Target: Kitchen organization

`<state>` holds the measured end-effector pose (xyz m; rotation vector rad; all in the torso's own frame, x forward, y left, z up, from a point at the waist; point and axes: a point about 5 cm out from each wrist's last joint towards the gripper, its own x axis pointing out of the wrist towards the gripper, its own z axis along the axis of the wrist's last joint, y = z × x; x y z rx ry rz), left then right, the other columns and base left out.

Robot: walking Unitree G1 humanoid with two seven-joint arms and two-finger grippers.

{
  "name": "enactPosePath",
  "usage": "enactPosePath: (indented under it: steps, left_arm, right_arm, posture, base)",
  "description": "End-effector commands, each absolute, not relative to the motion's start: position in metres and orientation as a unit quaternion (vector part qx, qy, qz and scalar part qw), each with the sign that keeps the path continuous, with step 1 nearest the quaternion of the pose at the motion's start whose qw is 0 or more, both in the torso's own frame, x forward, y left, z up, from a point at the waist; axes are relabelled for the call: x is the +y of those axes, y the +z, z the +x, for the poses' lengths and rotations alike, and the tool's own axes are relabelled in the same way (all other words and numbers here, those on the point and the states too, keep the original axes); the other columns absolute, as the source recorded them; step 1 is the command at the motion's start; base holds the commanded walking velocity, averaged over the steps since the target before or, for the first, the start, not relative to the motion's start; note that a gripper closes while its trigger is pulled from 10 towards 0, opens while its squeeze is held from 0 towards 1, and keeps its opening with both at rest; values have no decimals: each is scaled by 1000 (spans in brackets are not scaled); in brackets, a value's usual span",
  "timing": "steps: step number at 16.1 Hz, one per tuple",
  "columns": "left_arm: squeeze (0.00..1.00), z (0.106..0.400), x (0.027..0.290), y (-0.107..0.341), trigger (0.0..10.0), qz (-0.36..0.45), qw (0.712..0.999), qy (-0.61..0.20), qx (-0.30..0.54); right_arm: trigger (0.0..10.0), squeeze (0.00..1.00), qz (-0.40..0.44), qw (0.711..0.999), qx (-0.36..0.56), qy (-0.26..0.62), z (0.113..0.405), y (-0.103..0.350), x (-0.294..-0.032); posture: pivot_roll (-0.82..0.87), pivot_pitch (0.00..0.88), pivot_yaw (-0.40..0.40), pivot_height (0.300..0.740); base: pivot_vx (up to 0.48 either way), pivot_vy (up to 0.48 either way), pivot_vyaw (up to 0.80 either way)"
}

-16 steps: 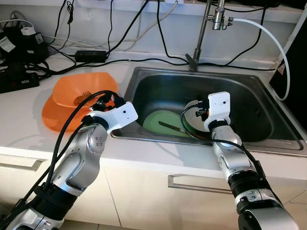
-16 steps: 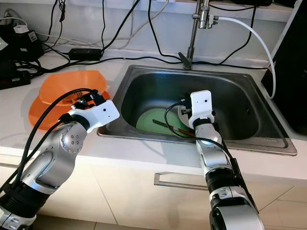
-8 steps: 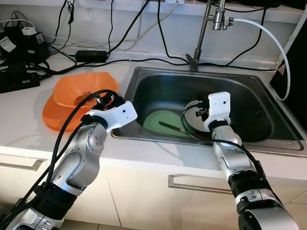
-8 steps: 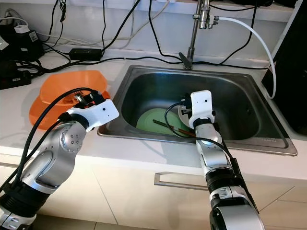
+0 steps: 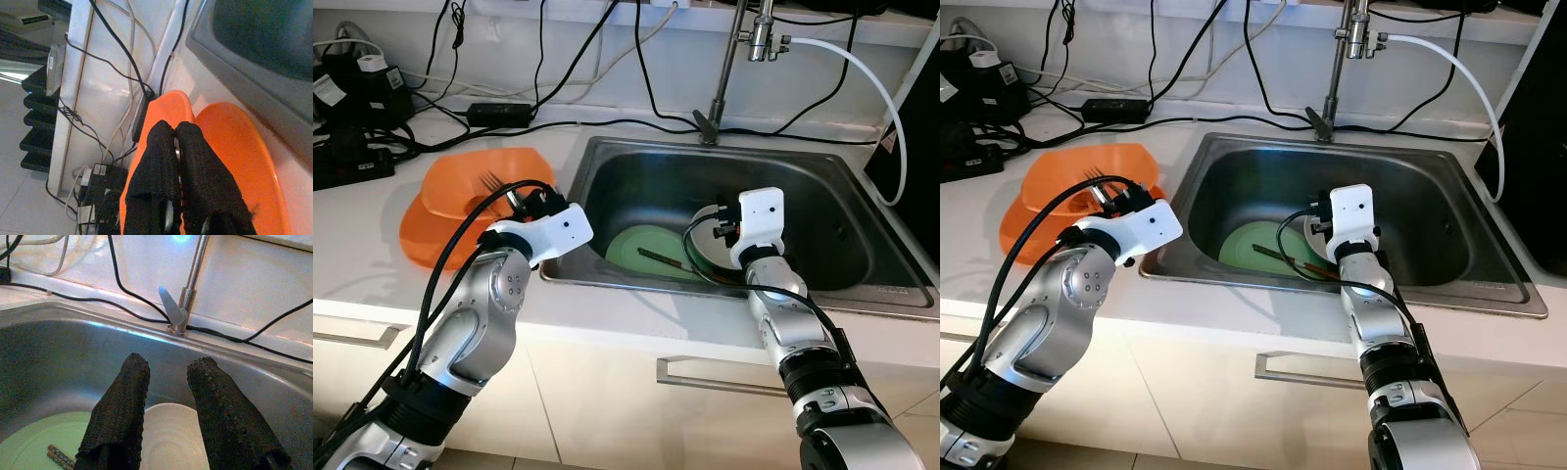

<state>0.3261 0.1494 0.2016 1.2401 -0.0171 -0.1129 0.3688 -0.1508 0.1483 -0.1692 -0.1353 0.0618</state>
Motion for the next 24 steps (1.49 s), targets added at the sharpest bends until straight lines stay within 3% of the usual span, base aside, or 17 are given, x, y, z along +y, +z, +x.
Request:
enactPosePath:
  steps: [1, 5, 10, 11, 12, 14, 15, 16, 17, 19, 21, 22, 24]
  left_arm:
    - [0, 328, 148, 208, 0, 586, 808, -47, -21]
    - [0, 327, 142, 217, 0, 597, 799, -45, -54]
    - [0, 319, 123, 256, 0, 607, 773, -16, -184]
    - [0, 317, 118, 262, 2118, 594, 777, -14, -209]
    - [0, 311, 106, 272, 10000, 533, 807, -35, -254]
    - [0, 307, 97, 275, 10000, 506, 815, -63, -276]
    - [0, 304, 86, 275, 10000, 425, 852, -108, -286]
    - [0, 299, 75, 277, 10000, 331, 884, -158, -290]
    - [0, 297, 70, 277, 10000, 305, 890, -176, -290]
    - [0, 294, 54, 281, 10000, 157, 919, -224, -284]
    - [0, 293, 49, 281, 10000, 99, 924, -249, -275]
    - [0, 294, 45, 279, 10000, 52, 924, -271, -263]
    - [0, 295, 44, 282, 10000, 19, 924, -284, -257]
  right_arm:
    - [10000, 0, -82, 994, -67, 21, 368, 148, -156]
    - [10000, 0, -81, 994, -66, 21, 368, 148, -156]
    - [10000, 0, -79, 994, -67, 20, 368, 148, -155]
    - [10000, 0, -78, 994, -68, 20, 368, 148, -155]
    - [10000, 0, -78, 994, -70, 19, 369, 149, -155]
    - [10000, 0, -77, 994, -72, 21, 369, 150, -154]
    - [10000, 1000, -73, 994, -75, 22, 369, 151, -153]
    - [10000, 1000, -75, 994, -80, 23, 370, 153, -153]
    - [10000, 1000, -81, 993, -82, 25, 370, 154, -153]
    - [10000, 1000, -132, 984, -109, 39, 371, 162, -152]
    - [10000, 1000, -171, 975, -131, 49, 372, 170, -151]
    - [10000, 0, -226, 959, -161, 66, 372, 180, -148]
    - [10000, 0, -273, 938, -191, 93, 370, 187, -141]
  posture:
    - [128, 0, -38, 740]
    - [131, 0, -38, 740]
    - [131, 0, -37, 740]
    - [132, 0, -37, 740]
    - [133, 0, -37, 740]
    - [132, 0, -36, 740]
    - [132, 0, -36, 740]
    - [130, 0, -35, 740]
    - [130, 0, -35, 740]
    - [129, 0, -36, 740]
    - [121, 0, -33, 740]
    - [116, 0, -31, 740]
    - [115, 0, -30, 740]
  base:
    - [0, 0, 0]
    - [0, 0, 0]
    - [0, 0, 0]
    - [0, 0, 0]
    - [0, 0, 0]
    - [0, 0, 0]
    - [0, 0, 0]
    - [0, 0, 0]
    - [0, 0, 0]
    - [0, 0, 0]
    - [0, 0, 0]
    - [0, 0, 0]
    - [0, 0, 0]
